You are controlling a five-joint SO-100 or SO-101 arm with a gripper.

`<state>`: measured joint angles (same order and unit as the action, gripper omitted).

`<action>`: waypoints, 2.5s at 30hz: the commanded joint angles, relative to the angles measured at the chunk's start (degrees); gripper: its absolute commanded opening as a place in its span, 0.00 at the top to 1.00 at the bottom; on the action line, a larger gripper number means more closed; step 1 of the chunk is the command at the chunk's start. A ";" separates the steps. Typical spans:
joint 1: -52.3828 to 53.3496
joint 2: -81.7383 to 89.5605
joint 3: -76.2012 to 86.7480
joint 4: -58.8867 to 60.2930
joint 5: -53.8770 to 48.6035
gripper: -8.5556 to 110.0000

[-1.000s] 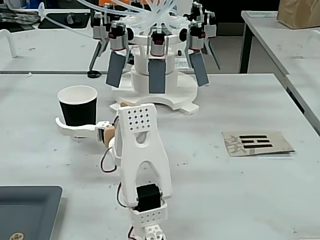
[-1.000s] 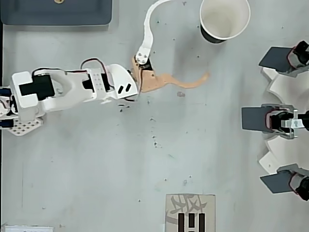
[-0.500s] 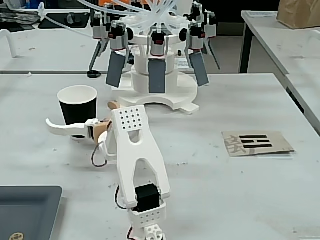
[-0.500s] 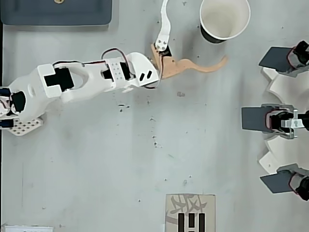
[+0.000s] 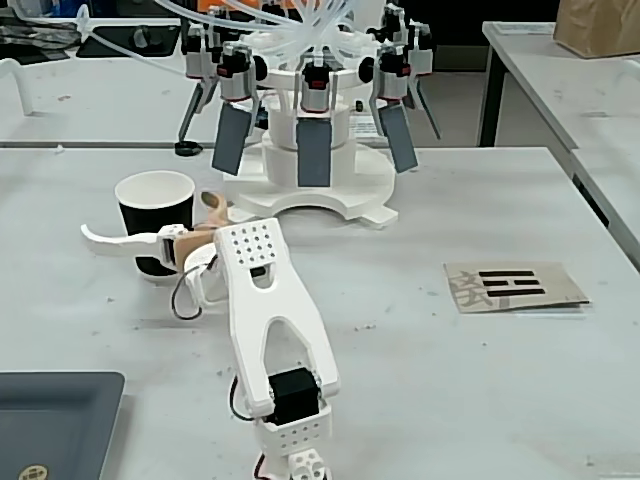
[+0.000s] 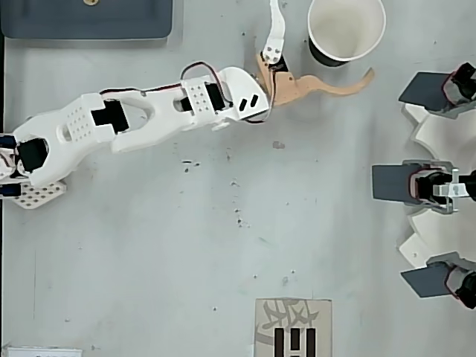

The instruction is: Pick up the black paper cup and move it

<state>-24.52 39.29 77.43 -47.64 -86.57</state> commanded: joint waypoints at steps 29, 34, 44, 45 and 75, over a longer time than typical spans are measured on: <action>-1.93 -2.20 -10.90 4.39 1.76 0.59; -1.93 -2.20 -10.90 4.39 1.85 0.63; -2.46 -2.20 -11.07 4.31 2.11 0.72; -2.46 -2.20 -11.07 4.39 2.11 0.73; -0.79 28.21 12.57 13.01 0.88 0.87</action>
<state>-26.54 59.06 87.63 -34.80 -85.17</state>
